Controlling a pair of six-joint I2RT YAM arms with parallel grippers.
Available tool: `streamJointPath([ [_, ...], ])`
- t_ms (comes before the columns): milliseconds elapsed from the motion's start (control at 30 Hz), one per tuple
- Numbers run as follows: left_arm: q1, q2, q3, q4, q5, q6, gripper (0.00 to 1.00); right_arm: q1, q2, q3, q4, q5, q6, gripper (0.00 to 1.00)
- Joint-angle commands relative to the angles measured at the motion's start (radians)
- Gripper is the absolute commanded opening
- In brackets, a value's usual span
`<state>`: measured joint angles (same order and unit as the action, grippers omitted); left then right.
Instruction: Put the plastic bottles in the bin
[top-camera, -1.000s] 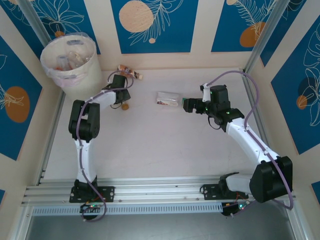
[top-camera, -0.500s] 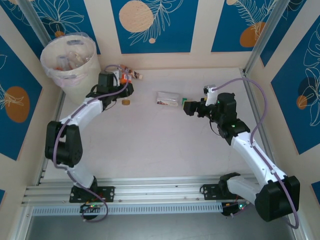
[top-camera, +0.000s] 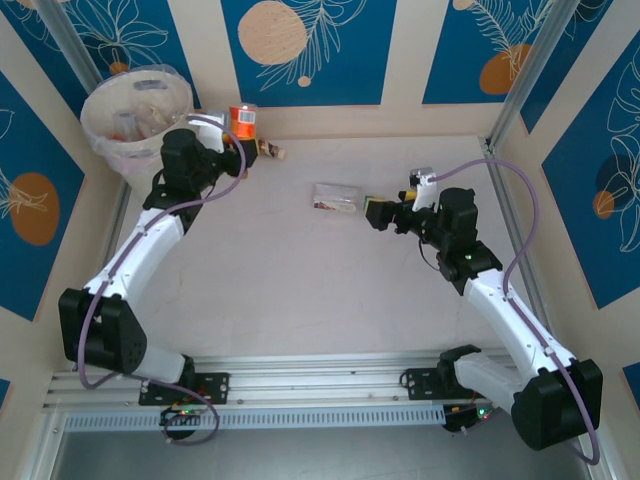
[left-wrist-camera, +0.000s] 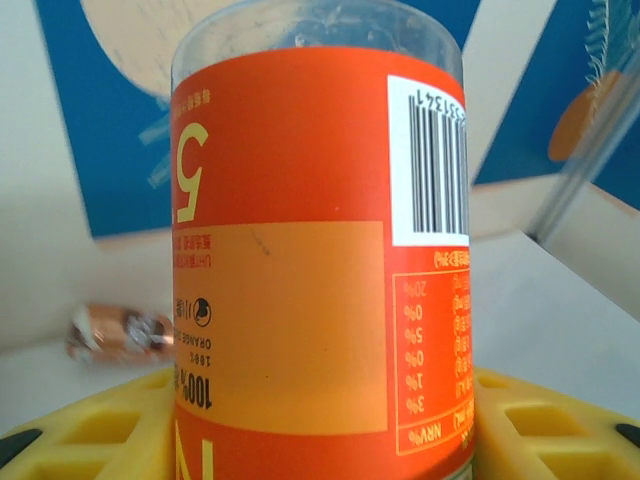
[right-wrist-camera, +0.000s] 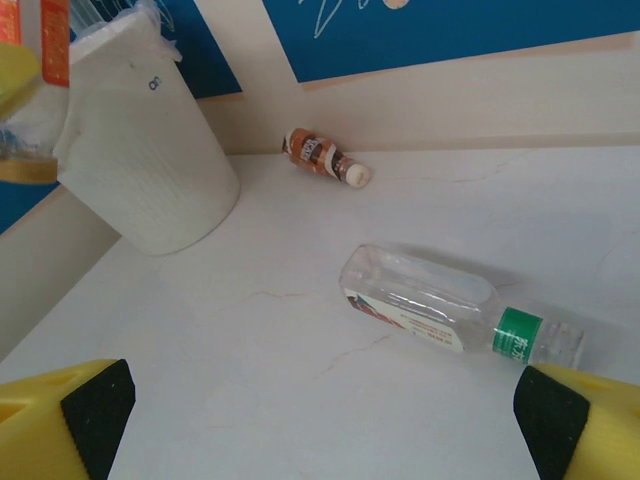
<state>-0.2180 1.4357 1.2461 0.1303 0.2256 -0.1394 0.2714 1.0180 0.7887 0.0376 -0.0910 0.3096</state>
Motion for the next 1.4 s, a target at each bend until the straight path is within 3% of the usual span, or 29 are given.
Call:
streamJointPath([
  [0,0.011,-0.060,-0.014,0.188,-0.150,0.115,0.00,0.013,-0.003,-0.002,0.047,-0.049,0.015,1.00],
  [167,0.043,-0.022,0.090,0.167,-0.304,0.208,0.00,0.029,0.021,0.009,0.066,-0.058,0.017,1.00],
  [367,0.136,0.095,0.332,-0.041,-0.320,0.229,0.00,0.051,0.076,0.036,0.096,-0.056,0.018,1.00],
  [667,0.256,0.358,0.749,-0.340,-0.387,0.392,0.00,0.070,0.196,0.091,0.132,-0.052,0.016,0.99],
  [933,0.336,0.574,1.016,-0.511,-0.436,0.533,0.00,0.092,0.286,0.154,0.112,-0.052,-0.001,0.99],
  [1000,0.355,0.596,1.016,-0.502,-0.437,0.573,0.00,0.094,0.296,0.156,0.113,-0.041,-0.004,1.00],
  [1167,0.395,0.664,1.015,-0.438,-0.422,0.673,0.11,0.095,0.332,0.175,0.105,-0.032,-0.015,1.00],
  [1267,0.410,0.714,1.026,-0.371,-0.420,0.748,0.33,0.097,0.360,0.195,0.096,-0.035,-0.017,1.00],
  [1367,0.422,0.737,1.033,-0.314,-0.388,0.779,0.46,0.100,0.385,0.207,0.098,-0.039,-0.009,1.00],
])
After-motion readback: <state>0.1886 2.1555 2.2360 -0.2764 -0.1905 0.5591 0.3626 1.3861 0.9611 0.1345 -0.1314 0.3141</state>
